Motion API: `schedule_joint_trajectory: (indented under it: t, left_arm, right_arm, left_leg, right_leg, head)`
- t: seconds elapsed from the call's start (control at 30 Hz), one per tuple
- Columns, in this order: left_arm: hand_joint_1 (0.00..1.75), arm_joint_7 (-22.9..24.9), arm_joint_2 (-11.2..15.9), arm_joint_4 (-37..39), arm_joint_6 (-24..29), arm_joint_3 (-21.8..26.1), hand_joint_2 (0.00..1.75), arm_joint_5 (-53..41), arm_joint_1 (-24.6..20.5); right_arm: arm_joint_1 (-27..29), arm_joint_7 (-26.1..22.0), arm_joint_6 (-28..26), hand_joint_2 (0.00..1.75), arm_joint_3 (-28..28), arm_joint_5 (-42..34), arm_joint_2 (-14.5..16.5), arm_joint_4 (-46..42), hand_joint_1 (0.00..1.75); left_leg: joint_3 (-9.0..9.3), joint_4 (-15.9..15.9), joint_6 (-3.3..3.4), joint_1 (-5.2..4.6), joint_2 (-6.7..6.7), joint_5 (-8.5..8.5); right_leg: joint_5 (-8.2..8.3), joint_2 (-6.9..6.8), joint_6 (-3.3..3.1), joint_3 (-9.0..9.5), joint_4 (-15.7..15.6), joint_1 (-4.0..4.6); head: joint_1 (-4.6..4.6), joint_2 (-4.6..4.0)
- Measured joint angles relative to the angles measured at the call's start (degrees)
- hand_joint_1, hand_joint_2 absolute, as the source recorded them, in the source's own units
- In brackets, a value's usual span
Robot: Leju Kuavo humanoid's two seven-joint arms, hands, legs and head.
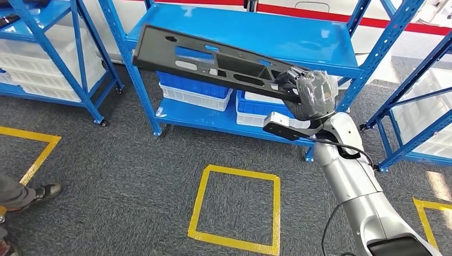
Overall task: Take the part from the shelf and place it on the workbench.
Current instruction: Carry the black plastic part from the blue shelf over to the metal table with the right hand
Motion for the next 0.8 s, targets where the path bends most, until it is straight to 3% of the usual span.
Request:
schedule_joint_trajectory:
  t: [0.03,0.1,0.17,0.2,0.23,0.27,0.3,0.37,0.4,0.43,0.5,0.53,0.57,0.63,0.7,0.73,0.77,0.8]
  left_arm:
    - [0.00,-0.01,0.01,0.01,0.00,0.01,1.75,-0.12,0.05]
    - [0.00,-0.04,0.03,0.02,0.00,0.03,1.75,-0.50,0.09]
    - [0.00,-0.04,0.05,0.02,-0.09,0.05,1.75,-0.80,0.08]
    - [0.00,-0.02,0.04,0.02,-0.19,0.05,1.75,-0.90,0.09]
    - [0.00,0.02,0.03,0.02,-0.29,0.04,1.75,-0.97,0.10]
    - [0.00,0.05,0.02,0.02,-0.38,0.04,1.75,-1.04,0.11]
    - [0.00,0.08,0.02,0.02,-0.43,0.05,1.75,-1.15,0.10]
    - [0.00,0.11,0.01,0.01,-0.50,0.06,1.75,-1.33,0.03]
    - [0.00,0.13,-0.01,0.01,-0.52,0.06,1.75,-1.41,0.02]
    - [0.00,0.16,-0.02,0.00,-0.55,0.06,1.75,-1.43,0.02]
    - [0.00,0.20,-0.06,0.00,-0.58,0.05,1.75,-1.45,0.06]
    - [0.00,0.21,-0.04,0.01,-0.59,0.05,1.75,-1.45,0.06]
    - [0.00,0.21,0.00,0.02,-0.60,0.06,1.75,-1.45,0.08]
    - [0.00,0.19,0.11,0.04,-0.60,0.11,1.75,-1.44,0.14]
    - [0.00,0.17,0.16,0.04,-0.60,0.24,1.75,-1.43,0.17]
    - [0.00,0.16,0.17,0.04,-0.60,0.31,1.75,-1.43,0.16]
    - [0.00,0.16,0.19,0.04,-0.60,0.37,1.75,-1.43,0.15]
    - [0.00,0.16,0.20,0.04,-0.60,0.40,1.75,-1.43,0.14]
  right_arm:
    - [0.39,0.07,-0.01,1.75,-0.14,0.08,-0.17,-0.18,1.73]
    - [1.44,0.26,-0.06,1.75,-0.43,0.36,-0.66,-0.71,1.73]
    - [2.46,0.40,-0.17,1.75,-0.72,0.69,-1.02,-1.33,1.73]
    - [3.01,0.48,-0.22,1.75,-0.90,0.83,-1.20,-1.62,1.73]
    - [3.56,0.54,-0.26,1.75,-1.10,0.94,-1.34,-1.91,1.73]
    - [4.09,0.60,-0.28,1.75,-1.30,1.06,-1.48,-2.21,1.73]
    - [4.51,0.66,-0.29,1.75,-1.48,1.17,-1.59,-2.54,1.73]
    - [4.88,0.75,-0.31,1.75,-1.75,1.32,-1.73,-3.34,1.73]
    - [4.97,0.79,-0.33,1.75,-1.86,1.34,-1.79,-3.81,1.73]
    - [4.99,0.81,-0.37,1.75,-1.93,1.34,-1.83,-4.18,1.73]
    - [5.19,0.82,-0.47,1.75,-2.07,1.34,-1.91,-4.56,1.73]
    - [5.27,0.82,-0.49,1.75,-2.10,1.34,-1.90,-4.56,1.73]
    - [5.40,0.82,-0.49,1.75,-2.12,1.35,-1.86,-4.56,1.73]
    - [5.58,0.82,-0.48,1.75,-2.13,1.38,-1.77,-4.62,1.73]
    - [5.67,0.82,-0.48,1.75,-2.13,1.39,-1.69,-4.70,1.73]
    - [5.76,0.82,-0.48,1.75,-2.13,1.39,-1.64,-4.73,1.73]
    - [5.87,0.82,-0.48,1.75,-2.13,1.41,-1.60,-4.73,1.73]
    - [5.98,0.82,-0.48,1.75,-2.13,1.44,-1.59,-4.74,1.73]
  left_leg:
    - [-0.40,-0.25,0.84,-0.19,0.11,0.74]
    - [-1.80,-0.79,2.34,-0.31,0.40,2.58]
    - [-3.75,-0.80,2.85,-0.51,0.45,4.18]
    - [-4.76,-0.77,2.89,-0.63,0.45,4.94]
    - [-5.76,-0.74,2.88,-0.72,0.46,5.71]
    - [-6.76,-0.70,2.82,-0.80,0.47,6.49]
    - [-7.72,-0.67,2.69,-0.85,0.46,7.27]
    - [-9.27,-0.60,2.24,-0.95,0.48,8.82]
    - [-9.59,-0.75,1.91,-0.98,0.53,9.53]
    - [-9.67,-0.90,1.57,-0.99,0.59,10.16]
    - [-9.49,-1.57,0.88,-0.90,0.64,11.45]
    - [-9.71,-1.51,0.57,-0.77,0.58,11.43]
    - [-10.21,-0.88,0.26,-0.64,0.55,10.37]
    - [-12.00,3.77,-0.29,-0.33,0.49,5.01]
    - [-13.61,11.09,-0.88,-0.14,0.49,0.00]
    - [-13.57,13.57,-1.15,-0.01,0.49,-0.75]
    - [-12.49,14.22,-1.39,0.17,0.52,-0.35]
    - [-10.41,12.86,-1.54,0.38,0.54,0.68]
  right_leg:
    - [-0.40,0.02,0.19,-0.45,0.31,-0.11]
    - [-4.21,0.09,-0.27,-2.30,4.12,-0.28]
    - [-9.59,0.23,-0.89,-4.27,11.51,-0.10]
    - [-10.98,0.31,-0.79,-4.53,14.68,-0.02]
    - [-11.23,0.37,-0.46,-4.05,16.45,0.08]
    - [-10.57,0.40,-0.04,-2.60,16.42,0.20]
    - [-9.64,0.40,0.22,-0.16,14.47,0.31]
    - [-9.80,0.38,-0.20,6.39,6.58,0.79]
    - [-10.35,0.38,-0.68,8.66,3.27,1.16]
    - [-11.00,0.44,-1.19,9.97,0.94,1.45]
    - [-10.43,0.56,-1.99,9.69,0.26,1.76]
    - [-9.87,0.50,-2.43,9.47,0.14,1.46]
    - [-9.14,0.38,-2.93,8.99,0.15,1.23]
    - [-7.47,0.13,-3.88,7.75,0.10,0.73]
    - [-5.82,0.09,-4.27,5.90,0.20,0.79]
    - [-5.06,0.08,-4.18,4.89,0.25,0.79]
    - [-4.34,0.08,-4.00,3.88,0.29,0.75]
    - [-3.69,0.08,-3.76,2.98,0.35,0.68]
  head:
    - [0.00,0.00]
    - [0.17,0.00]
    - [0.38,0.00]
    - [0.37,0.00]
    - [0.36,0.00]
    - [0.36,0.00]
    - [0.36,0.00]
    - [0.36,0.00]
    - [0.28,0.00]
    - [0.35,0.00]
    - [0.40,0.00]
    - [0.52,0.00]
    - [0.46,0.00]
    - [0.33,0.00]
    - [0.21,0.00]
    - [0.20,0.00]
    - [0.18,0.00]
    - [0.19,0.00]
